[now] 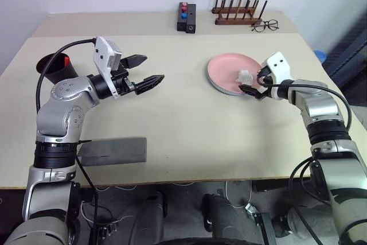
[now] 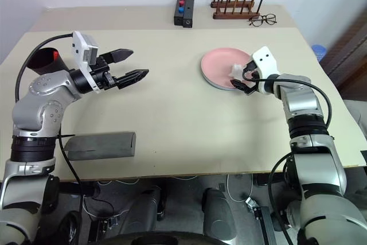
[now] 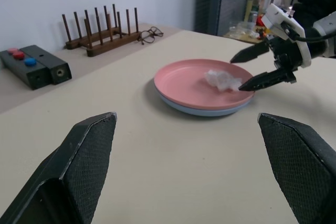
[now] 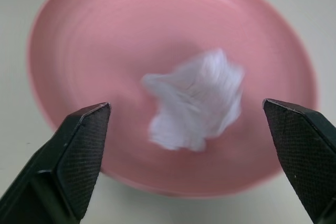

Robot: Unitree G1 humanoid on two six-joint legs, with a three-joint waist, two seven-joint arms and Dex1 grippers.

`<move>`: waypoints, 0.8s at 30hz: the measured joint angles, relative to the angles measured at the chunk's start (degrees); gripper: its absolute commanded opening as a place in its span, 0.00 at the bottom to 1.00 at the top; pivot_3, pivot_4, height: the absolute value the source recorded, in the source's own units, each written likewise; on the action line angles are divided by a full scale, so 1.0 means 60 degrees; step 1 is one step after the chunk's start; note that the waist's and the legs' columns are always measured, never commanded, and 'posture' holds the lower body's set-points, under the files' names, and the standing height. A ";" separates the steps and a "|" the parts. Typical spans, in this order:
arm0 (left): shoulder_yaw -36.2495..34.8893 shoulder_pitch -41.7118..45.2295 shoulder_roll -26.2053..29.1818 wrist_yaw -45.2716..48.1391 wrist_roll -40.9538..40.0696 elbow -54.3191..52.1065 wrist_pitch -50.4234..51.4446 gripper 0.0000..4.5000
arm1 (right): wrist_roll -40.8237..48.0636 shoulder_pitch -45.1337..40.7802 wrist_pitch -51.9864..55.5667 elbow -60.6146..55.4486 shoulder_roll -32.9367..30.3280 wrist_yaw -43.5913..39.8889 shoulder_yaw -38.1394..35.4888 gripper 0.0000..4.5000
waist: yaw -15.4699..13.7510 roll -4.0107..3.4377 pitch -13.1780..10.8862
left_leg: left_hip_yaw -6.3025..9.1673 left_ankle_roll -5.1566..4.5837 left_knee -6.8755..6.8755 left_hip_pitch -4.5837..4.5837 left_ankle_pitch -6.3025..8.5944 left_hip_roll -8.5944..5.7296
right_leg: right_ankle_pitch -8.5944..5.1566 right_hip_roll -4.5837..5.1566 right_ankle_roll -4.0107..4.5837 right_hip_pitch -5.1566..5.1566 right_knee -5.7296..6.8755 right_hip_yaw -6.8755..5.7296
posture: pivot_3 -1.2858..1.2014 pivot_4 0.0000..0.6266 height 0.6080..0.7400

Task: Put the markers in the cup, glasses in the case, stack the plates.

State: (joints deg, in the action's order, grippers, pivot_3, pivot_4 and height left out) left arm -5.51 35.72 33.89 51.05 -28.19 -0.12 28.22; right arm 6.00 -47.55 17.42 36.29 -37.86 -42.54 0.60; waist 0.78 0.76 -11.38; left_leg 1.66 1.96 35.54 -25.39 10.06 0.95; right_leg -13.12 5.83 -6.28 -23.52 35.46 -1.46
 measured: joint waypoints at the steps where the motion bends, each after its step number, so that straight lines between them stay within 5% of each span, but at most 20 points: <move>1: 0.0001 0.0001 0.0011 0.0099 -0.0013 0.0003 0.0004 1.00 | 0.0067 0.0067 -0.0065 -0.0249 -0.0100 -0.0014 -0.0157 0.99 | -0.0007 0.0000 0.0000 | 0.0000 0.0000 0.0000 -0.0001 0.0000 0.0000 | 0.0000 0.0000 0.0000 0.0000 0.0000 0.0000 | 0.52 0.24 1.00; 8: 0.0014 0.0013 0.0574 0.1491 -0.0542 0.0318 0.0400 1.00 | 0.1703 0.1938 0.0495 -0.3171 -0.0535 -0.0542 -0.1985 0.99 | -0.0032 0.0001 0.0000 | 0.0002 0.0000 -0.0009 0.0002 0.0000 0.0001 | -0.0003 0.0000 0.0000 0.0004 -0.0002 0.0000 | 0.52 0.24 1.00; 16: 0.0013 0.0059 0.0776 0.2507 -0.0888 0.0759 0.0552 1.00 | 0.5291 0.5491 0.2542 -0.8010 -0.0987 -0.1840 -0.4367 0.99 | -0.0031 0.0000 0.0002 | 0.0004 0.0000 0.0001 0.0009 0.0001 0.0004 | -0.0020 0.0002 0.0026 0.0011 0.0004 0.0001 | 0.52 0.24 1.00; 24: -0.0366 -0.1085 0.1906 0.4142 -0.1229 0.0750 0.0173 1.00 | 0.7361 0.7895 0.3470 -0.9754 -0.1695 -0.3328 -0.5887 0.99 | -0.0041 -0.0002 0.0003 | 0.0002 0.0003 -0.0010 0.0015 0.0004 0.0010 | -0.0020 0.0007 0.0038 0.0009 -0.0013 0.0001 | 0.52 0.24 1.00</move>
State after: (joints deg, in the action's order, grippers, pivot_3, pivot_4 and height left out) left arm -7.70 29.21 45.33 75.90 -35.56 4.38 29.26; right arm 50.17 -0.18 38.24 -22.23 -48.03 -62.51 -34.72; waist 0.53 0.75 -11.37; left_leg 1.68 1.97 35.48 -25.30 10.09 1.01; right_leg -13.24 5.87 -6.05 -23.47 35.38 -1.46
